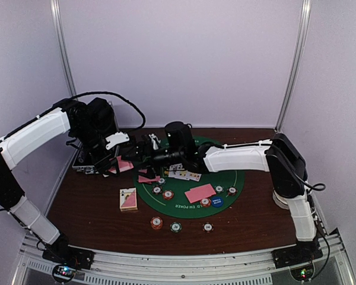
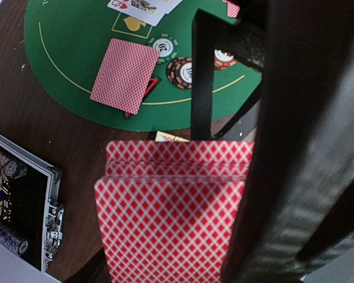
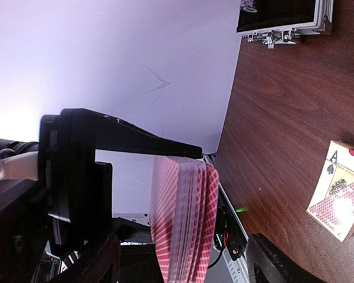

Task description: Distribute texas hold em gaming equipment

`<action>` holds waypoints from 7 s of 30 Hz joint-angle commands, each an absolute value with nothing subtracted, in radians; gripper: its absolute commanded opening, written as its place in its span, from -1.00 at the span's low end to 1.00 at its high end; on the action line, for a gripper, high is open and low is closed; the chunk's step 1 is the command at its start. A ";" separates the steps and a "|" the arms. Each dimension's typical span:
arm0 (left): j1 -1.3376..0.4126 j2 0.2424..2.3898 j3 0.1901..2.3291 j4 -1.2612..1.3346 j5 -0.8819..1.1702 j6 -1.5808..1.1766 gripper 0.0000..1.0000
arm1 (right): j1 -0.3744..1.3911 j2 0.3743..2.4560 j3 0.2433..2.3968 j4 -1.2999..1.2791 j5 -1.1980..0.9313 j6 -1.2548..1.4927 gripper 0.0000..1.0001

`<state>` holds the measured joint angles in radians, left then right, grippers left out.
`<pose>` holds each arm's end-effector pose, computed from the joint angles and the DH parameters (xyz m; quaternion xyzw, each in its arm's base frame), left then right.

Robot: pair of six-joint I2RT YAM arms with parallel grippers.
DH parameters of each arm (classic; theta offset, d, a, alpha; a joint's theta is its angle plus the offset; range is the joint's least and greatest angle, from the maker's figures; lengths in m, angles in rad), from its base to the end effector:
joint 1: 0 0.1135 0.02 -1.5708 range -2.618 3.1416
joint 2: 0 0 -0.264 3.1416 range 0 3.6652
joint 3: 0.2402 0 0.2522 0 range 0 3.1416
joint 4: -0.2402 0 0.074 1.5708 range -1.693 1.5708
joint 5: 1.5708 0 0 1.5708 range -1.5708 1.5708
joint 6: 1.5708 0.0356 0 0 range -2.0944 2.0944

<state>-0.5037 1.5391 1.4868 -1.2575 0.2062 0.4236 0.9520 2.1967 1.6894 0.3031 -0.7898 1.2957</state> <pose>0.2483 -0.1451 0.3193 0.4530 0.8761 -0.1071 0.1252 0.2781 0.4341 0.2408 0.1169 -0.7468 -0.6545 0.0172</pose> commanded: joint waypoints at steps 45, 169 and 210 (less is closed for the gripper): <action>-0.502 1.516 1.496 -1.230 0.230 0.433 -1.00 | 0.932 2.273 1.830 0.219 -0.912 1.276 0.25; -0.502 1.474 1.478 -1.234 0.284 0.460 -1.00 | 0.902 2.198 1.691 0.321 -0.980 1.369 0.05; -0.502 1.478 1.449 -1.229 0.245 0.460 -1.00 | 0.879 2.135 1.674 0.379 -1.024 1.411 -0.59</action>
<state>-0.5049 1.4994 1.4593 -1.2503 0.2607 0.4469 0.8787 2.1807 1.6749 0.3416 -0.9966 1.4055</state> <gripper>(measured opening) 0.665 0.219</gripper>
